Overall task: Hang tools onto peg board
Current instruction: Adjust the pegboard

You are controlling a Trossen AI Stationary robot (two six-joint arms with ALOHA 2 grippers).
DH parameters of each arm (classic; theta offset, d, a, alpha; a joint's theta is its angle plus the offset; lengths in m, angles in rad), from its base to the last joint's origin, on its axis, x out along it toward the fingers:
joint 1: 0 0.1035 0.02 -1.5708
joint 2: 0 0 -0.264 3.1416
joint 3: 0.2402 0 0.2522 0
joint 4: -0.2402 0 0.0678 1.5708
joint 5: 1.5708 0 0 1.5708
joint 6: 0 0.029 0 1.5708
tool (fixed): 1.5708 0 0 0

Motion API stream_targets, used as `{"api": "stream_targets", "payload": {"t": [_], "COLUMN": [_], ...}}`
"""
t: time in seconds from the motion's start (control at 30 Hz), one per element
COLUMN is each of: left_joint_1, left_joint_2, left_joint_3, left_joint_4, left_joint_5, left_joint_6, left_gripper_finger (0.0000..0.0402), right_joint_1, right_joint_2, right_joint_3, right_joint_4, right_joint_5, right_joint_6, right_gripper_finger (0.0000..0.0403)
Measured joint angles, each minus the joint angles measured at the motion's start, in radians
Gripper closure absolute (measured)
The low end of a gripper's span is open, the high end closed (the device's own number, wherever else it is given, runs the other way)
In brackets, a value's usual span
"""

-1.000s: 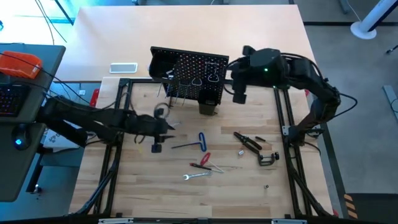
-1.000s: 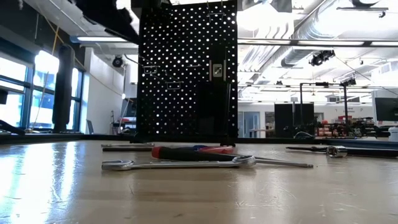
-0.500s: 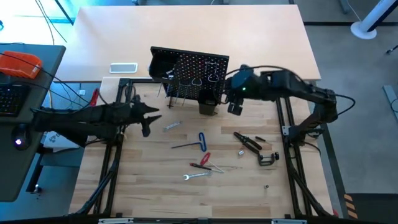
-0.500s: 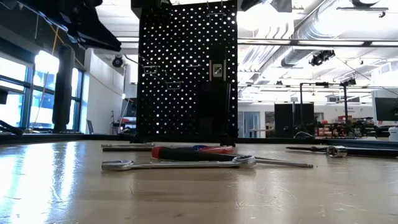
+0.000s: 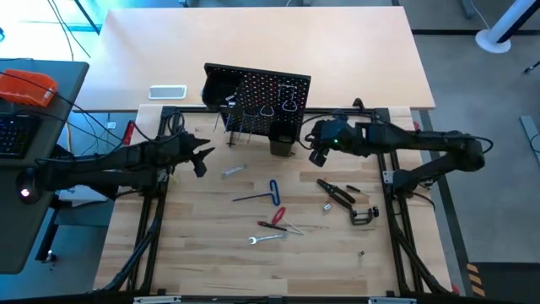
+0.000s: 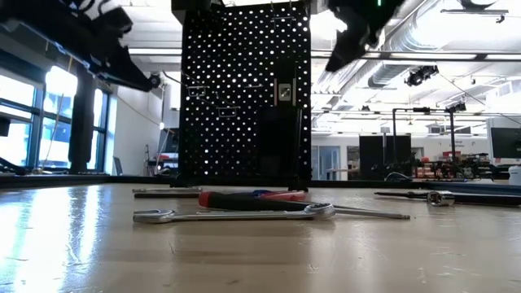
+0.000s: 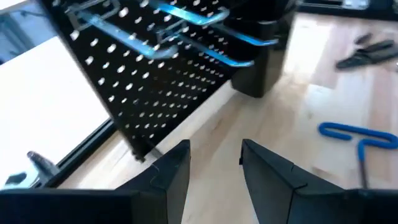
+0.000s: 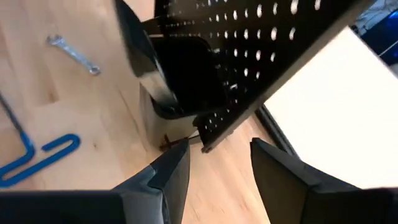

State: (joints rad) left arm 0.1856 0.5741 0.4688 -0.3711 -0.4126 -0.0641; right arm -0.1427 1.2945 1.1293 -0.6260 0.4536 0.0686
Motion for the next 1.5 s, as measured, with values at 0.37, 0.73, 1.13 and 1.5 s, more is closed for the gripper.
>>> {"api": "stream_targets", "payload": {"t": [0.37,0.73,1.13,1.5], "left_joint_1": [0.211,0.427,0.61,0.675], "left_joint_2": [0.031,0.188,0.431,0.605], "left_joint_3": [-0.083,-0.083,-0.083,-0.083], "left_joint_4": [0.169,0.378,0.599,0.76], "left_joint_5": [0.084,0.23,0.41,0.572], "left_joint_6": [0.04,0.083,0.103,0.115], "left_gripper_finger": [0.0266,0.0266,0.0266,0.0266], "right_joint_1": [-0.15,-0.306,-0.372,-0.417], "right_joint_2": [-0.009,-0.005,0.12,0.173], "right_joint_3": [-0.339,-0.409,-0.405,-0.404], "right_joint_4": [0.515,0.733,0.845,0.956], "right_joint_5": [-0.096,-0.282,-0.384,-0.397], "right_joint_6": [-0.07,-0.123,-0.181,-0.201], "right_gripper_finger": [0.0238,0.0238,0.0238,0.0238]}}
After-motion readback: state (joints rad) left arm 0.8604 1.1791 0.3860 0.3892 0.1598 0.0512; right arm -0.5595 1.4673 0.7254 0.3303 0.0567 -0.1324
